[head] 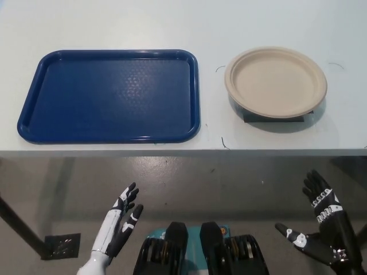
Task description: Use the right hand to pick up a plate from a leveled surface and place it into a tray on the left side
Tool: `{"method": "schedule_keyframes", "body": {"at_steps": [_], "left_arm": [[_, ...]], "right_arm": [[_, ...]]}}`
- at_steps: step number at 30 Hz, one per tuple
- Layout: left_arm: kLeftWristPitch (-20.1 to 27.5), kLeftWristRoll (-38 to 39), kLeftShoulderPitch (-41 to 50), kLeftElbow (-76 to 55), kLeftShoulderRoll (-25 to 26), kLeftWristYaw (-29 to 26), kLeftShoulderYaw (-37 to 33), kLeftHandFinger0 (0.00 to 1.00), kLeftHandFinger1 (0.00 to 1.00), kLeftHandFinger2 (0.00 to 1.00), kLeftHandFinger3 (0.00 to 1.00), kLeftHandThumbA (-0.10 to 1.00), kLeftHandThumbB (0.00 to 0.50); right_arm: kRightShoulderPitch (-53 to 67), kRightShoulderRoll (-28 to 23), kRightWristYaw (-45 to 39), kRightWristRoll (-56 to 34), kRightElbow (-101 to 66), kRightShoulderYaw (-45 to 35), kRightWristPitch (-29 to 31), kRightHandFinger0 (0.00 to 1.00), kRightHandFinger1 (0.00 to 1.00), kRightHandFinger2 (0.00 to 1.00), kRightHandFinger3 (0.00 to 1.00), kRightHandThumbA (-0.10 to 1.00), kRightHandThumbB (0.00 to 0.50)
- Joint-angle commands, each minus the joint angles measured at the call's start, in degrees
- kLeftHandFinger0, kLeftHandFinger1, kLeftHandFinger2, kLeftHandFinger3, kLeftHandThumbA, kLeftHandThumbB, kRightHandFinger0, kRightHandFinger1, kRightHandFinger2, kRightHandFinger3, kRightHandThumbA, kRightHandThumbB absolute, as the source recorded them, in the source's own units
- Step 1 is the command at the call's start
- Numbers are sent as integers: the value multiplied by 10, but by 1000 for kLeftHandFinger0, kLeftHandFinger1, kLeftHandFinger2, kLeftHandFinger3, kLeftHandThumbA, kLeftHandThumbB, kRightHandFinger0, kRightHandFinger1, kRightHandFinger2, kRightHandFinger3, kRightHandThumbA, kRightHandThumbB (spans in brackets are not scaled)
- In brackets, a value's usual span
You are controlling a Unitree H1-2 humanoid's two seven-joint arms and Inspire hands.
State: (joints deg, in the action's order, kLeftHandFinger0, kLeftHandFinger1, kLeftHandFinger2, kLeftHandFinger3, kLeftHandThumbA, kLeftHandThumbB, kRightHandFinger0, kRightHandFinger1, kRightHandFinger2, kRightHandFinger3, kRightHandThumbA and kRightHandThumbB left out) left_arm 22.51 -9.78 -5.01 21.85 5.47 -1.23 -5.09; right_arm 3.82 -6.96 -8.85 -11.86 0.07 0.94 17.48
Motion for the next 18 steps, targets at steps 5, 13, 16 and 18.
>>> {"method": "schedule_keyframes", "body": {"at_steps": [5, 13, 16, 18], "left_arm": [[44, -15, -7, -22, 1, -17, 1, 1000, 1000, 1000, 1000, 895, 90], [44, -19, -9, -18, 5, -19, 0, 1000, 1000, 1000, 1000, 888, 82], [44, -17, -10, -14, 6, -22, -2, 1000, 1000, 1000, 1000, 880, 84], [44, -18, -10, -11, 5, -22, -2, 1000, 1000, 1000, 1000, 878, 87]], "right_arm": [[4, -5, -71, -403, -128, -5, -241, 1000, 1000, 1000, 1000, 1000, 417], [-22, 16, -50, -601, -106, -35, -345, 1000, 1000, 1000, 1000, 1000, 405], [-31, 22, -37, -618, -93, -43, -357, 1000, 1000, 1000, 1000, 1000, 405], [-42, 25, -37, -624, -77, -52, -366, 1000, 1000, 1000, 1000, 1000, 407]]}}
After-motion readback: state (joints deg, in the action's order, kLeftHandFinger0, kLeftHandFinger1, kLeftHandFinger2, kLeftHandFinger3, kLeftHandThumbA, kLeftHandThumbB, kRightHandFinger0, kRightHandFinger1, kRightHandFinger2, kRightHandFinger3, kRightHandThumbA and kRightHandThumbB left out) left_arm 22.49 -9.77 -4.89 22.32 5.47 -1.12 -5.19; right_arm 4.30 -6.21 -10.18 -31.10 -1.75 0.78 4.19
